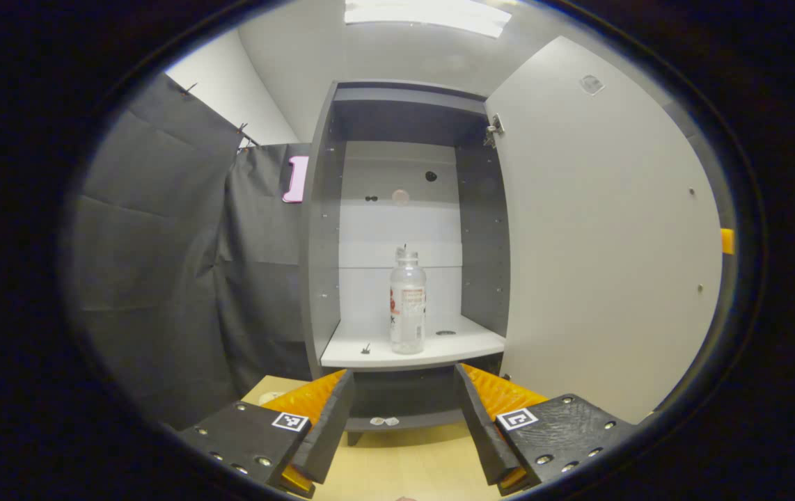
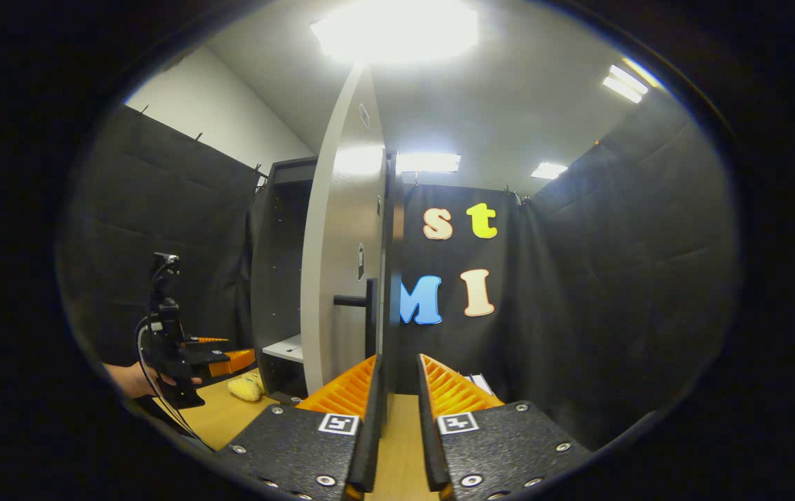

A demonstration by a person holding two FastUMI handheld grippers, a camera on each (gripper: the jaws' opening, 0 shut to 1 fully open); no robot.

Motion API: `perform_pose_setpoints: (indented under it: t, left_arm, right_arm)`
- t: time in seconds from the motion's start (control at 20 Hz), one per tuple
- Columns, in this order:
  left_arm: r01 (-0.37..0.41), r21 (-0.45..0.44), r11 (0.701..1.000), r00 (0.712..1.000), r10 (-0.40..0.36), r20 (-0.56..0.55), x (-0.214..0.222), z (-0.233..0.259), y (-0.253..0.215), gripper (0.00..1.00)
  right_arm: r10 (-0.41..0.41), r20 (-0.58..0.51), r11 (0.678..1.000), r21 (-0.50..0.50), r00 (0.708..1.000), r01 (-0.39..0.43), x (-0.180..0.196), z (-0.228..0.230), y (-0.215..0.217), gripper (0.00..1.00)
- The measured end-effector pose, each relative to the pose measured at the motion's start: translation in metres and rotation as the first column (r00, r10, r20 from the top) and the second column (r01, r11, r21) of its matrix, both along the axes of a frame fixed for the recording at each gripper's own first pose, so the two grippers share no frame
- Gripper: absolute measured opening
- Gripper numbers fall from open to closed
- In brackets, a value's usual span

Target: Open the cabinet door with the right hand, grasp the bottle in the cabinet with the left hand and place it on the coaster, then close the cabinet door with the right hand.

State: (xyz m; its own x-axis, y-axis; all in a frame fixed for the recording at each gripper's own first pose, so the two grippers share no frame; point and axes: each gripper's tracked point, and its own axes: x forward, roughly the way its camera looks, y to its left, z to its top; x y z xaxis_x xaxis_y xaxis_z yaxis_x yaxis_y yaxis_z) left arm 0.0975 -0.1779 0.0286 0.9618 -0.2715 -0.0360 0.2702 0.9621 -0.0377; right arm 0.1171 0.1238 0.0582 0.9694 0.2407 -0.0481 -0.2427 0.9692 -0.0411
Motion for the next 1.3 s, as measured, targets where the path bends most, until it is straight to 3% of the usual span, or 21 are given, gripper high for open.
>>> perform_pose_setpoints:
  t: [0.1, 0.15, 0.45, 0.5, 0.55, 0.75, 1.1, 1.3]
  left_arm:
    - [-0.001, -0.017, 1.000, 1.000, 0.001, 0.008, 0.019, 0.010, -0.008, 0.82]
    - [0.003, -0.031, 1.000, 1.000, -0.003, 0.013, 0.029, 0.015, -0.012, 0.88]
    - [0.020, -0.095, 0.995, 1.000, -0.018, 0.025, 0.077, 0.027, -0.032, 0.88]
    - [0.020, -0.095, 0.995, 0.999, -0.017, 0.035, 0.087, 0.027, -0.035, 0.77]
    - [0.020, -0.092, 0.996, 0.999, -0.016, 0.041, 0.098, 0.027, -0.038, 0.87]
    - [0.018, -0.072, 0.997, 0.998, -0.014, 0.060, 0.138, 0.020, -0.050, 0.82]
    - [-0.001, -0.041, 0.999, 1.000, 0.001, -0.007, 0.198, -0.010, -0.066, 0.82]
    - [-0.019, 0.032, 0.999, 0.999, 0.020, -0.039, 0.218, -0.025, -0.073, 0.82]
  right_arm:
    - [-0.050, -0.018, 0.999, 0.001, 0.999, 0.050, -0.007, -0.010, -0.020, 0.77]
    - [-0.083, -0.024, 0.997, 0.000, 0.996, 0.083, -0.007, -0.014, -0.033, 0.97]
    - [-0.215, -0.052, 0.977, -0.007, 0.975, 0.215, -0.021, -0.033, -0.084, 0.97]
    - [-0.232, -0.060, 0.973, -0.010, 0.971, 0.232, -0.024, -0.037, -0.091, 0.97]
    - [-0.249, -0.069, 0.969, -0.015, 0.966, 0.249, -0.025, -0.042, -0.097, 0.97]
    - [-0.311, -0.133, 0.950, -0.024, 0.941, 0.311, -0.030, -0.066, -0.118, 0.97]
    - [-0.356, -0.240, 0.933, -0.035, 0.903, 0.359, -0.038, -0.104, -0.134, 0.97]
    - [-0.360, -0.276, 0.929, -0.022, 0.891, 0.369, -0.038, -0.115, -0.140, 0.98]
